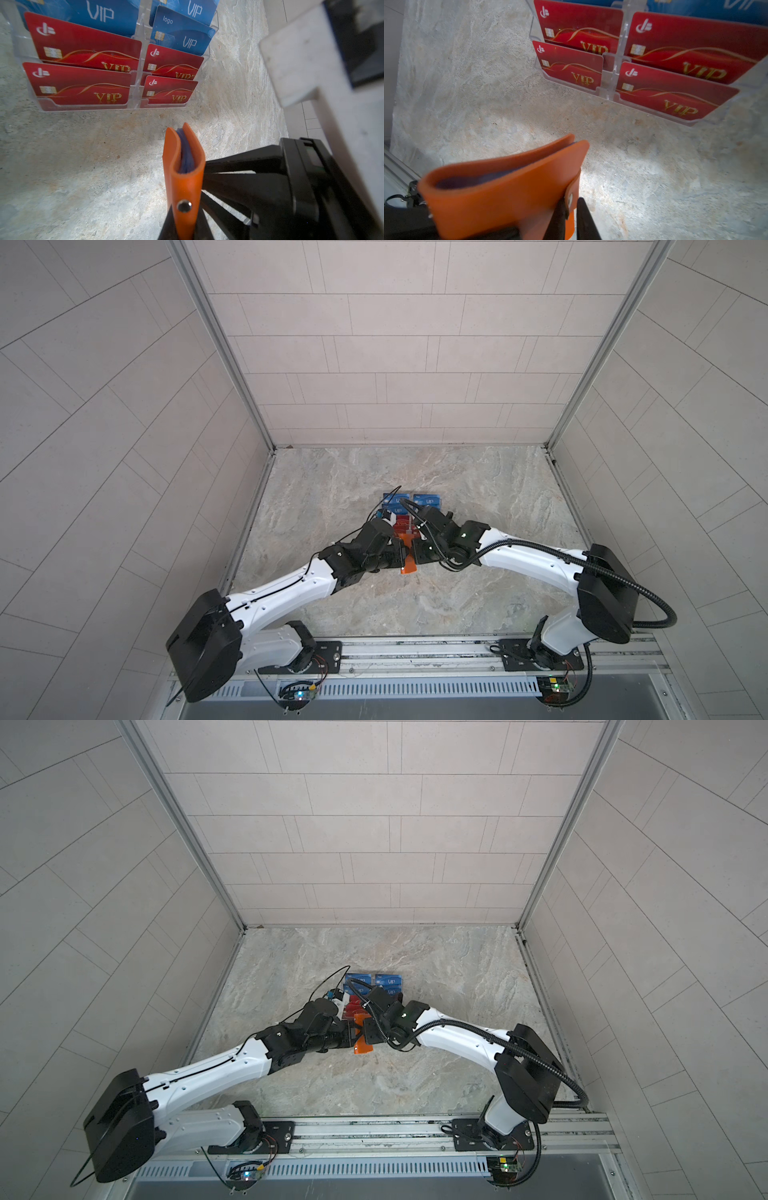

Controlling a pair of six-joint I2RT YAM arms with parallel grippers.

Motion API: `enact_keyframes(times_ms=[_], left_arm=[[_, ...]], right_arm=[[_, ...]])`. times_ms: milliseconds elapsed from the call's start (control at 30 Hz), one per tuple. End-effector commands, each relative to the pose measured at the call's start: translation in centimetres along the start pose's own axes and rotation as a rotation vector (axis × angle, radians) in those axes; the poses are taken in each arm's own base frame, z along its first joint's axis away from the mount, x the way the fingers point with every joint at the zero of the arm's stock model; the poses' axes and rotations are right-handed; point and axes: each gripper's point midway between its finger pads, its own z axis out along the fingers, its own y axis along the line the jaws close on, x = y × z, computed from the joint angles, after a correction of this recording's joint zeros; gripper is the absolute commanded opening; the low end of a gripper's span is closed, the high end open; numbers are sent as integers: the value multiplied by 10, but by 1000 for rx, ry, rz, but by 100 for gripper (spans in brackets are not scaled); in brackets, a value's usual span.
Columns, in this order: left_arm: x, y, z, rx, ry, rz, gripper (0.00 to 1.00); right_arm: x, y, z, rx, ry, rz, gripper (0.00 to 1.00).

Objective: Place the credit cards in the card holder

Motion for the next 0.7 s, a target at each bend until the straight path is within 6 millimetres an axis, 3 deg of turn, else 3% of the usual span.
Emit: enact_keyframes(times_ms=[0, 100, 500, 667], left_arm=[[-8, -27, -7, 103, -18, 34, 10], [-8, -27, -8, 98, -22, 35, 10], [-13, -12, -12, 127, -23, -33, 9], [-14, -15, -14, 177, -13, -49, 9]], right_arm=[[-1, -17, 8, 55, 2, 28, 7], [-2, -22, 7, 53, 9, 32, 0], [8, -66, -16, 170, 24, -42, 0], [5, -68, -19, 109, -2, 4, 0]])
